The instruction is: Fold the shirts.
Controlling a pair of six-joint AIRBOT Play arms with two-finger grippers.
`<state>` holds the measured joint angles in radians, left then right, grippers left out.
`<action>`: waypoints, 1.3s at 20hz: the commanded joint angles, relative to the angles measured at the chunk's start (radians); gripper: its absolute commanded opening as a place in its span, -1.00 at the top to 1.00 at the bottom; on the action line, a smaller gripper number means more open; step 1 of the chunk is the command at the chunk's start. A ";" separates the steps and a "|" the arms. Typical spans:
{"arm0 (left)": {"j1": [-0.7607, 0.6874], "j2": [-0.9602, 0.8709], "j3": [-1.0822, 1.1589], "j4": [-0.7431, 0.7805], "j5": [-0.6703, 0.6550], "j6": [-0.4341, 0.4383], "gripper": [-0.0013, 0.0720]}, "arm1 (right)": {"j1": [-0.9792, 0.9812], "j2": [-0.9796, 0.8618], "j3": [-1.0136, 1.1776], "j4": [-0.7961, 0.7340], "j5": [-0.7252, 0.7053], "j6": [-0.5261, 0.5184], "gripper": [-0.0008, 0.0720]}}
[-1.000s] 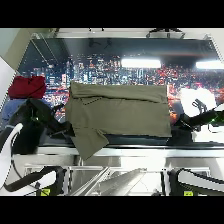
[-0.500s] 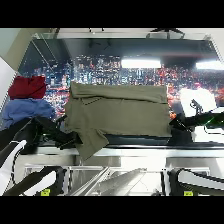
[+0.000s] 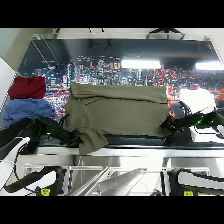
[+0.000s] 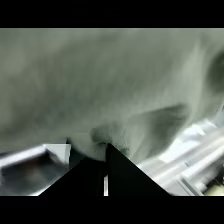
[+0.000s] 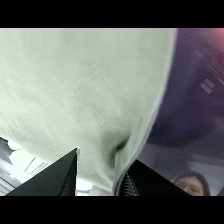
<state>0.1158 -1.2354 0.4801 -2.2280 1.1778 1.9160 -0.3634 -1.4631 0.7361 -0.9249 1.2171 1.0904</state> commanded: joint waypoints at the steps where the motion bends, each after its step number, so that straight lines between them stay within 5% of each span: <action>1: 0.002 0.068 0.071 -0.068 0.015 0.022 0.93 | 0.010 0.000 -0.001 0.000 0.008 -0.007 0.01; 3: 0.002 0.098 0.121 -0.067 0.042 0.013 0.93 | 0.010 0.000 0.003 0.004 0.034 -0.008 0.03; 5: 0.002 0.108 0.166 -0.068 0.076 0.013 0.93 | 0.010 0.000 0.023 0.006 0.095 -0.021 0.52; 8: 0.000 0.108 0.245 -0.068 0.126 0.012 0.93 | 0.008 0.030 0.076 0.004 0.166 -0.010 0.93; 17: 0.001 0.063 0.616 -0.067 0.195 -0.015 0.93 | -0.070 0.122 0.262 0.011 0.120 0.046 0.93; 26: -0.066 -0.380 1.110 -0.031 0.175 -0.013 0.93 | -0.043 0.035 0.286 0.388 -0.210 -0.147 0.92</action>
<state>0.0608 -1.4773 1.4326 -2.2814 1.3632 1.9038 -0.4240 -1.3815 1.0054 -0.6437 1.1248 1.0161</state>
